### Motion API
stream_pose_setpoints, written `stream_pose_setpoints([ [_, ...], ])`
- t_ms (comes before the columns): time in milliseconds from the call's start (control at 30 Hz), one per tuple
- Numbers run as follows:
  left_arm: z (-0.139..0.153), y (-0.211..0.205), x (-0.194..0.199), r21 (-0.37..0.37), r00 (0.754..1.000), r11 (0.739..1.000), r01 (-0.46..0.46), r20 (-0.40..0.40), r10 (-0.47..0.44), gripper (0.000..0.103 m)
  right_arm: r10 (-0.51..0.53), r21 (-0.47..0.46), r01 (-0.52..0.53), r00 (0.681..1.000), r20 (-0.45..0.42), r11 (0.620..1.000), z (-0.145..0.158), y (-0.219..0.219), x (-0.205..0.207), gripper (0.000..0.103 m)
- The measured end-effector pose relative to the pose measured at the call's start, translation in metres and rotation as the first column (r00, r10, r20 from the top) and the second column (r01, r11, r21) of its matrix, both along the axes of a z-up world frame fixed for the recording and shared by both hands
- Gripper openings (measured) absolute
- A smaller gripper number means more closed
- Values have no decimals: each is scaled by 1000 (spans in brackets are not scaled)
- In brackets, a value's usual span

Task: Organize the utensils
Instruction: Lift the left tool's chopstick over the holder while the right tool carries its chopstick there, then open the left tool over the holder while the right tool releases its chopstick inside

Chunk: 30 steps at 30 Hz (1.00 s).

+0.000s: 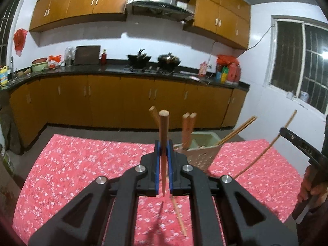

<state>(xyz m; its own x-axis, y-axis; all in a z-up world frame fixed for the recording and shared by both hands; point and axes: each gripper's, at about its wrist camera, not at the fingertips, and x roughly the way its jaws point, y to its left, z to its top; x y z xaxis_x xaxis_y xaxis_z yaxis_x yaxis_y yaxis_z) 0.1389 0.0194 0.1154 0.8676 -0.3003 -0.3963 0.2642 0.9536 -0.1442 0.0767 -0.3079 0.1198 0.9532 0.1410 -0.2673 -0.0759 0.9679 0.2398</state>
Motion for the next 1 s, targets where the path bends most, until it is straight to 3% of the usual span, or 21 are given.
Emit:
stream_pose_setpoints([
  [233, 46, -32, -5, -40, 991, 997, 65, 122, -60, 7, 34, -11, -33, 985, 169, 999, 48, 23, -3, 8],
  [467, 77, -58, 14, -72, 973, 997, 18, 229, -2, 7, 0, -25, 6, 969, 247, 1000, 55, 40, 21, 8],
  [700, 52, -65, 50, -75, 983, 996, -41, 178, 54, 7, -9, -54, 19, 983, 183, 998, 29, 54, 61, 8],
  [1000, 21, -64, 73, -84, 995, 996, -15, 96, 23, 8, 11, -41, -8, 997, 76, 999, 4, 58, 79, 9],
])
